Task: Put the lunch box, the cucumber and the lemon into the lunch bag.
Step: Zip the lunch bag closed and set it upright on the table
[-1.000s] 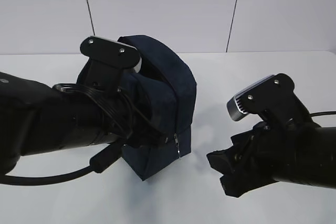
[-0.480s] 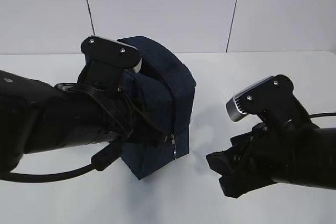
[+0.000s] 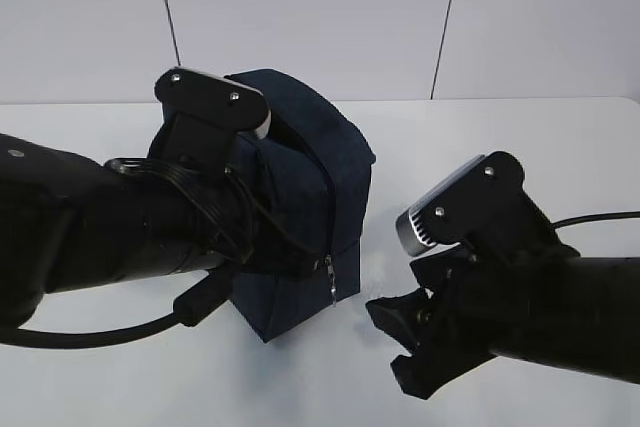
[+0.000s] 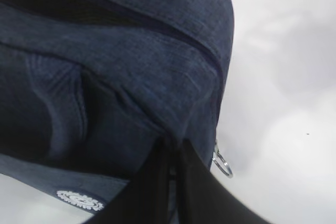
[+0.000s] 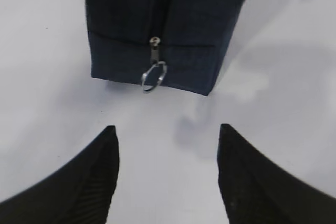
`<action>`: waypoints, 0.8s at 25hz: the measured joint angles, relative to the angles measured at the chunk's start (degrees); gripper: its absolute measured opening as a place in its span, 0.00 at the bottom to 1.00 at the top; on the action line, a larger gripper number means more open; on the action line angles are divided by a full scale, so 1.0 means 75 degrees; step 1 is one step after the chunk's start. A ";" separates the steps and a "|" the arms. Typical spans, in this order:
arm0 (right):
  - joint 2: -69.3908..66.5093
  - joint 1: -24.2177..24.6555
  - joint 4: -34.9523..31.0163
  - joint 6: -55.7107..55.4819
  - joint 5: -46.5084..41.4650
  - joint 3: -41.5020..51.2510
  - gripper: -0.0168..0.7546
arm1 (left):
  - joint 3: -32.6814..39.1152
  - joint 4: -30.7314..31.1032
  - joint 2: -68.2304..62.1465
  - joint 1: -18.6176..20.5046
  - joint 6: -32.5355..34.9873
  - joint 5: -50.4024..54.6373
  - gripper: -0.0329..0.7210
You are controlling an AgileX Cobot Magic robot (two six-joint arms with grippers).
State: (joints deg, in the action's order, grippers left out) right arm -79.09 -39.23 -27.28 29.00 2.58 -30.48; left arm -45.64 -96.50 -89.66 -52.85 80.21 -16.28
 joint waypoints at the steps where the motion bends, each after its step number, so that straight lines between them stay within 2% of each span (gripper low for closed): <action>1: -0.0021 -0.0092 0.0050 -0.0021 0.0093 0.0000 0.61 | 0.0000 0.0000 0.0000 0.0000 0.0000 0.0000 0.03; 9: -0.1059 -0.0649 0.0250 -0.0557 0.1502 0.0000 0.61 | 0.0000 0.0000 0.0000 0.0000 0.0000 0.0000 0.03; 20: -0.1763 -0.0684 0.0345 -0.1521 0.2379 0.0000 0.61 | 0.0000 0.0000 0.0000 0.0000 0.0000 -0.0017 0.03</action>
State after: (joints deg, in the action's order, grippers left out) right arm -92.31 -44.35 -24.69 17.59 20.42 -30.48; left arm -45.64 -96.50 -89.66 -52.85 80.21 -16.41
